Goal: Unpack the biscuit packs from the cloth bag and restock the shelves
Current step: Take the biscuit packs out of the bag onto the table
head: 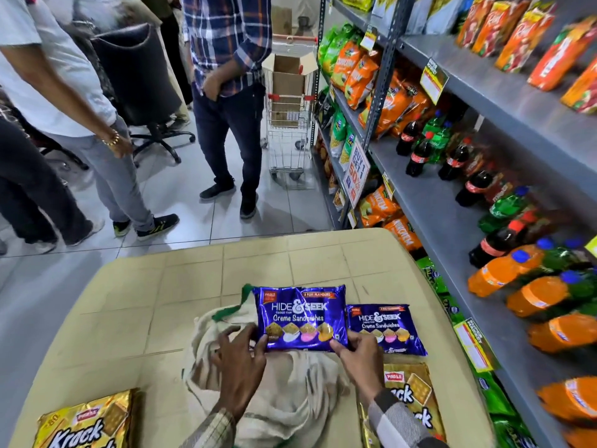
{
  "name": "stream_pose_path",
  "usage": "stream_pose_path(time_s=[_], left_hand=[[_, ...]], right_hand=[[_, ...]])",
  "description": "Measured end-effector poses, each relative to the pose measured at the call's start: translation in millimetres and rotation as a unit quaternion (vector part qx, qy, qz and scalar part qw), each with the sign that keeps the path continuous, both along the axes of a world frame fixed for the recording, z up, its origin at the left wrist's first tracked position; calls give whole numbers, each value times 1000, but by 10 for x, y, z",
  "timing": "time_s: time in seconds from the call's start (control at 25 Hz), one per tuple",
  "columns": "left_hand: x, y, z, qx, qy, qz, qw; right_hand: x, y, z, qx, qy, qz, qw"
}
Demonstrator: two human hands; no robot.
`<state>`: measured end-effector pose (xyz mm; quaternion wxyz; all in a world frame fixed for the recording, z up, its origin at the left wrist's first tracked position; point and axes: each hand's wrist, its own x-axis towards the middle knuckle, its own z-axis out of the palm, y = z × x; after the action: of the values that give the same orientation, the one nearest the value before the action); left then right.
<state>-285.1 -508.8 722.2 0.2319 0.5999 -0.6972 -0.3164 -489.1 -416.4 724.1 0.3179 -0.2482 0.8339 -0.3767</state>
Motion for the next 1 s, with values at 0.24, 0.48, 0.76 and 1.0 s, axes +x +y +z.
stream_pose_path(time_s=[0.24,0.48,0.76,1.0], left_hand=[[-955,-501,-168,-14,10,7,1000],[-1714,-902,-767,44,-38,-35,998],[-2053,-978,-1267,58,-105,-81,989],[-2137,-1049,-1406,134,-131,-56,981]], right_hand=[[-846,-558,-148,-9,-3,-36,999],[-1607,-953,-615,36,-5,-52,998],[-2019,-1143,-1144,88,1,-53,995],[-2124,-1257,-1525,141,27,-13,990]])
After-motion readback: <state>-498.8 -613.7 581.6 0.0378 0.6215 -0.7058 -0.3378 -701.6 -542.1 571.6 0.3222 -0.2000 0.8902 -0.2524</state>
